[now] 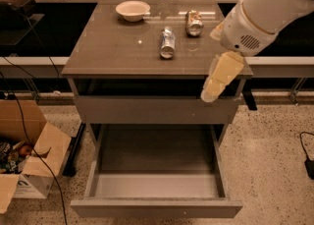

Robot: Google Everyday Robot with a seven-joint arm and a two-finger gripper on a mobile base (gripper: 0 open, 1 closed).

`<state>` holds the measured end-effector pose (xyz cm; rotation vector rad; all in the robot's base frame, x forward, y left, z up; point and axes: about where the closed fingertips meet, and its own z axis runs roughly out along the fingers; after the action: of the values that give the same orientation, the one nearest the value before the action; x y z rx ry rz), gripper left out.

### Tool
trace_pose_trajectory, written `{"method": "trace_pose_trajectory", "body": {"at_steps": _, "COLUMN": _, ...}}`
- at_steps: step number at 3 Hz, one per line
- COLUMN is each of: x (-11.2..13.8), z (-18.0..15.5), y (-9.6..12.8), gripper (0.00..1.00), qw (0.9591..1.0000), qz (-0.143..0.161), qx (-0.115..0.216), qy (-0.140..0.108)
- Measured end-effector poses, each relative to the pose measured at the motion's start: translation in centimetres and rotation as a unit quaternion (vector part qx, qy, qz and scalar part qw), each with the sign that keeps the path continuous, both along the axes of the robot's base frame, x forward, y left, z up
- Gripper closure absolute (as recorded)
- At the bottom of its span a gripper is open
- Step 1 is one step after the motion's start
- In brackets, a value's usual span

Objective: Place redbull can into middle drawer

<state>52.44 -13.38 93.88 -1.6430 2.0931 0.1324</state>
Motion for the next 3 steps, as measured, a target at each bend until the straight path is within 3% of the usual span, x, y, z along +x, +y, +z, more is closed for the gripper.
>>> {"method": "trace_pose_trajectory", "body": {"at_steps": 1, "x": 3.64, "z": -1.12, "y": 1.34, "gripper": 0.00, "qw": 0.9995, "qz": 0.014, "qx": 0.028, "qy": 0.008}}
{"method": "trace_pose_trajectory", "body": {"at_steps": 3, "x": 4.26, "z": -2.11, "y": 1.38, "gripper": 0.00, "qw": 0.9991, "qz": 0.003, "qx": 0.039, "qy": 0.015}}
